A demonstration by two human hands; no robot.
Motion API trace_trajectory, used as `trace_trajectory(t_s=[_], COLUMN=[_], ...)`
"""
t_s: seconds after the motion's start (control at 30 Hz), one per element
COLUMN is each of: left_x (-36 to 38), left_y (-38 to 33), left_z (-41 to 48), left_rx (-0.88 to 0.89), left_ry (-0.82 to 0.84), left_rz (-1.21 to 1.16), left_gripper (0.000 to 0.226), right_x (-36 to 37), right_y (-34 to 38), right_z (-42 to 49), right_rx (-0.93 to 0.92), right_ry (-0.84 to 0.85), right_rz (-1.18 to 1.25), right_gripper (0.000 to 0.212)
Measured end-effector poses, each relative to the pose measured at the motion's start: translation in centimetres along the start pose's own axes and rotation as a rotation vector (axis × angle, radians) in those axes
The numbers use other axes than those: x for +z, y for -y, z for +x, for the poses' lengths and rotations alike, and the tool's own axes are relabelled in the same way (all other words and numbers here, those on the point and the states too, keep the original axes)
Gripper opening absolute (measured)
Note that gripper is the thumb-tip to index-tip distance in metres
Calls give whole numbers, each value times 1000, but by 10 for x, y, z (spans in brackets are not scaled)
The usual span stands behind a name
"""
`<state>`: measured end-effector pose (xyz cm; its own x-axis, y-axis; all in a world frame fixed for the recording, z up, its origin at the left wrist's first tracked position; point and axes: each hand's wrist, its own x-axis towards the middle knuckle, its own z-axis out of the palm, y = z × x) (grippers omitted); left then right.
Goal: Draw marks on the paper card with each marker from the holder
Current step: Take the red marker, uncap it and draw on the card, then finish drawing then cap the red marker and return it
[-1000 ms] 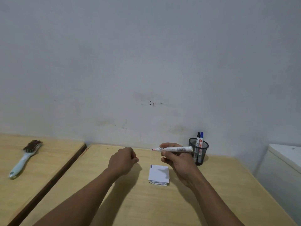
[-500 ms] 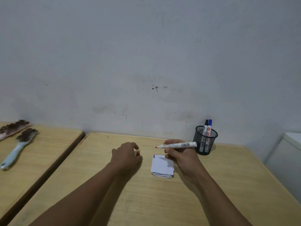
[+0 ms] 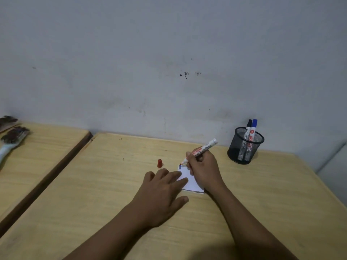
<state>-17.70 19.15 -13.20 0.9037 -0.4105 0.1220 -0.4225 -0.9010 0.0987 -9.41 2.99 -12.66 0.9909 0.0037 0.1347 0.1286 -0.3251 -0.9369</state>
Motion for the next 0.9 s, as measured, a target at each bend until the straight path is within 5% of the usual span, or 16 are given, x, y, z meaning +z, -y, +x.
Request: trace_trajectory(t_s=[0.37, 0.9], left_x=[9, 10], left_y=[8, 6], left_z=[1, 0], left_rx=[-11, -19], left_ry=[178, 183], left_rz=[-108, -113], left_gripper=[67, 65], right_x=[4, 9], right_y=[-16, -18], right_z=[9, 10], right_rx=[-31, -24], right_ry=[-91, -96], right_rz=[-94, -228], right_gripper=[21, 26])
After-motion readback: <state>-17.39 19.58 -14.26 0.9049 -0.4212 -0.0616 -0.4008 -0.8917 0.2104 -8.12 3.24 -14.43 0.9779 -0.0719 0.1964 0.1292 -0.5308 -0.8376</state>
